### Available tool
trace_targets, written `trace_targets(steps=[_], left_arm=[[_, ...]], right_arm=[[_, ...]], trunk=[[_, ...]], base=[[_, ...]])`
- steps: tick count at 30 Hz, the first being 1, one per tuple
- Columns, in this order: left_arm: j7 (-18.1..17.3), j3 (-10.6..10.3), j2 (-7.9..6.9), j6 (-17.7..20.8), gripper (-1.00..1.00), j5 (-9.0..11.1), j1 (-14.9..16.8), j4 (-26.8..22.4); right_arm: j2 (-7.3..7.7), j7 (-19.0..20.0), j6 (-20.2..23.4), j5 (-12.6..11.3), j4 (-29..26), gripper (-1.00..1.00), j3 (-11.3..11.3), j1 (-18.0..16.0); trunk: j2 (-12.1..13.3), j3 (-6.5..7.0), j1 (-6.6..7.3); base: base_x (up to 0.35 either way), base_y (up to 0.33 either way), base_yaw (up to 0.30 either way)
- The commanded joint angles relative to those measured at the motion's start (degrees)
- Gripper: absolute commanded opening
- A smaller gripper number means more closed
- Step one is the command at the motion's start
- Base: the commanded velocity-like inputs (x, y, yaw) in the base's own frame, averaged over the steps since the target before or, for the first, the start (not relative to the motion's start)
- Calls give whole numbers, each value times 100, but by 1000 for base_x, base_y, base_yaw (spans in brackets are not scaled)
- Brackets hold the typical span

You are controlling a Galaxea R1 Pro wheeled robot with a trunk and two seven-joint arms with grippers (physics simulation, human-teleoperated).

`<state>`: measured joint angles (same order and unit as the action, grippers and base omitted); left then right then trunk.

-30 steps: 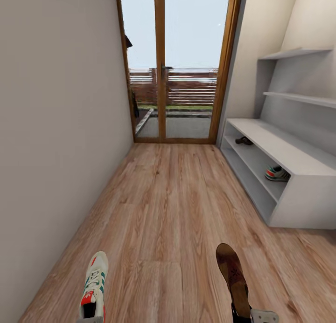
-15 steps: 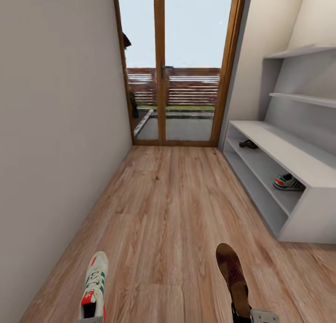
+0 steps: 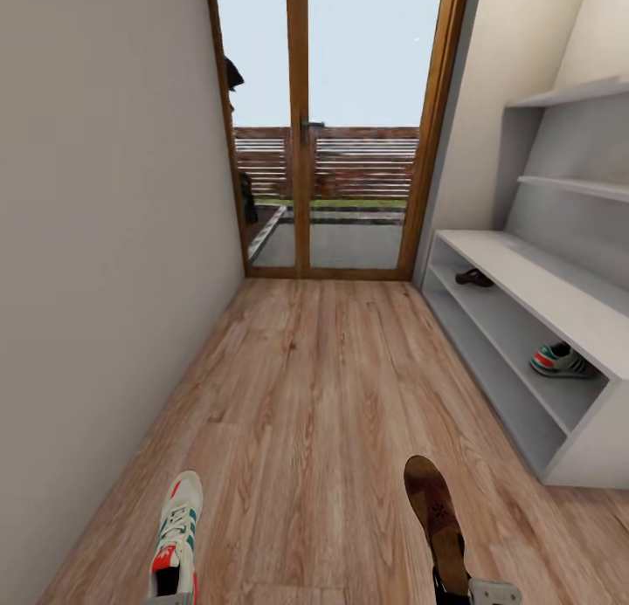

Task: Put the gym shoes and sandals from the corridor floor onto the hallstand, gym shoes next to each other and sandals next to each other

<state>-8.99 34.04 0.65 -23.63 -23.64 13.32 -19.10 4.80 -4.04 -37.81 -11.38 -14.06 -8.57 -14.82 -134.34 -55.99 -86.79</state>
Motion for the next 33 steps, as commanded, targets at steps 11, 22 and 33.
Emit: trace_targets(steps=[11, 22, 33], left_arm=[[-50, 50, 5, -10, -100, -18, 4, -6], [-50, 52, 5, -10, -100, -18, 4, -6], [-48, 58, 5, -10, -100, -18, 4, -6]], right_arm=[[4, -26, -13, -40, 0, -100, -49, -3], [3, -26, -13, -40, 0, -100, -49, -3], [3, -26, -11, -48, -8, -100, -49, -3]], trunk=[[-2, -5, -2], [-2, -5, -2], [-2, -5, -2]], base=[[340, 0, 0], [340, 0, 0], [340, 0, 0]])
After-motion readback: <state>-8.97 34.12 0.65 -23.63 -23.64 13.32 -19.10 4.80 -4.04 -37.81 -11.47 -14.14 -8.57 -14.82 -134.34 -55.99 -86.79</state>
